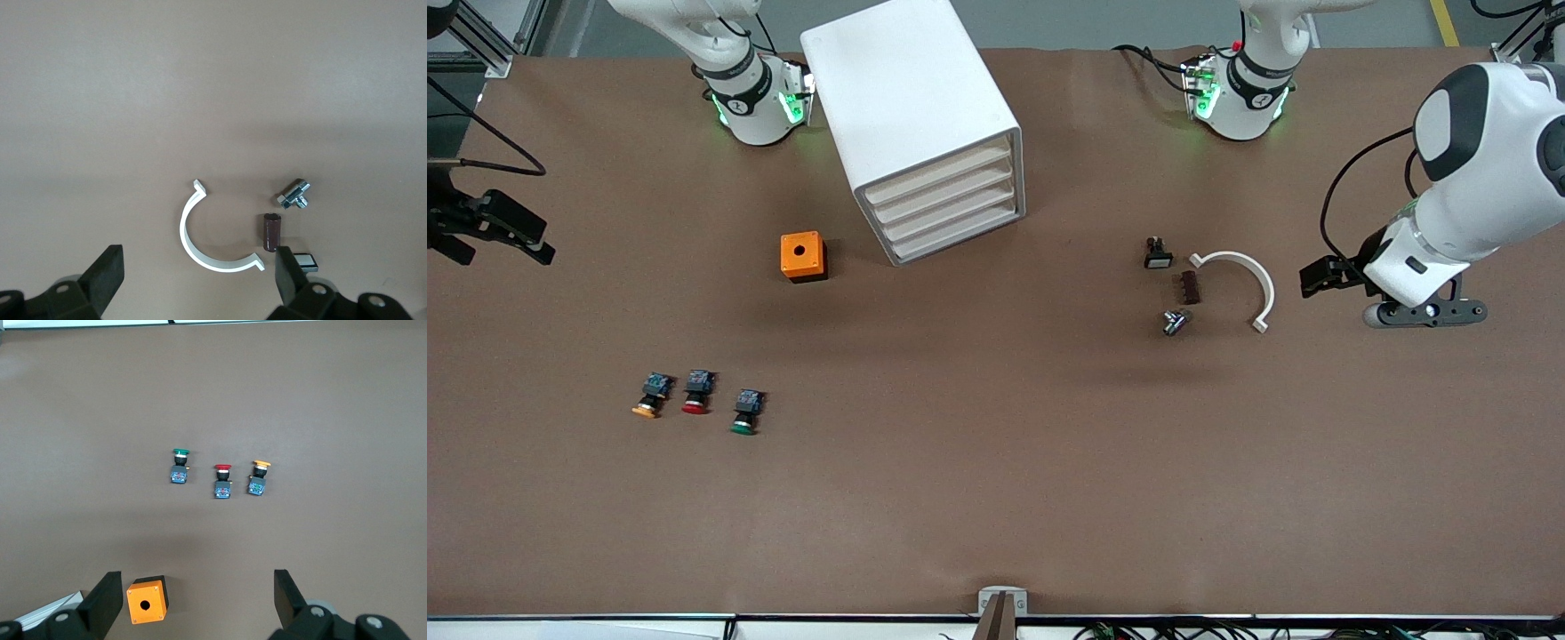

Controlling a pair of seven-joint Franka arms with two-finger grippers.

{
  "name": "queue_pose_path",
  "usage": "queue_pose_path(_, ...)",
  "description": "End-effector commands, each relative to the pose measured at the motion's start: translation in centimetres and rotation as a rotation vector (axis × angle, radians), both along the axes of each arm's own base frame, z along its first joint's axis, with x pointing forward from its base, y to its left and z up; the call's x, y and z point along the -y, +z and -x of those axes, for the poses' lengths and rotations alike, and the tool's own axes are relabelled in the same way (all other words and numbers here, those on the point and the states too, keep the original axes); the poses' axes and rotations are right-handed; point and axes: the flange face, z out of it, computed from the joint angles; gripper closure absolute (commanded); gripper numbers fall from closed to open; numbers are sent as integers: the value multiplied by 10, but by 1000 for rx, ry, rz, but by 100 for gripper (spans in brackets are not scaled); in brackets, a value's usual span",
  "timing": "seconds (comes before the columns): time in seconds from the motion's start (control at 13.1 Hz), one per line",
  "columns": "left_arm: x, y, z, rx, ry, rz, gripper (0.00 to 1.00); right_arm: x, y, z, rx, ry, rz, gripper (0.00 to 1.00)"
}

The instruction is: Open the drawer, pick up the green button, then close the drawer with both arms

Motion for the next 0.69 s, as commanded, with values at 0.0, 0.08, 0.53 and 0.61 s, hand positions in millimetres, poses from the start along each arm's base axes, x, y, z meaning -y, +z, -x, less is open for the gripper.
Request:
queue_pose_path(0.0, -7, 6, 4, 23, -13, -11, 0, -2, 2, 4, 4, 14, -10, 0)
queue_pose_path(0.08, -11, 9, 3, 27, -5, -11, 0, -2, 2, 4, 4, 13, -10, 0)
queue_pose_path(0.53, -17, 69, 1, 56, 1, -9, 0, -2, 3, 3, 16, 16, -4, 0)
queue_pose_path(0.61, -16, 85, 0, 58, 8, -9, 0, 0, 5, 2, 24, 15, -2, 0)
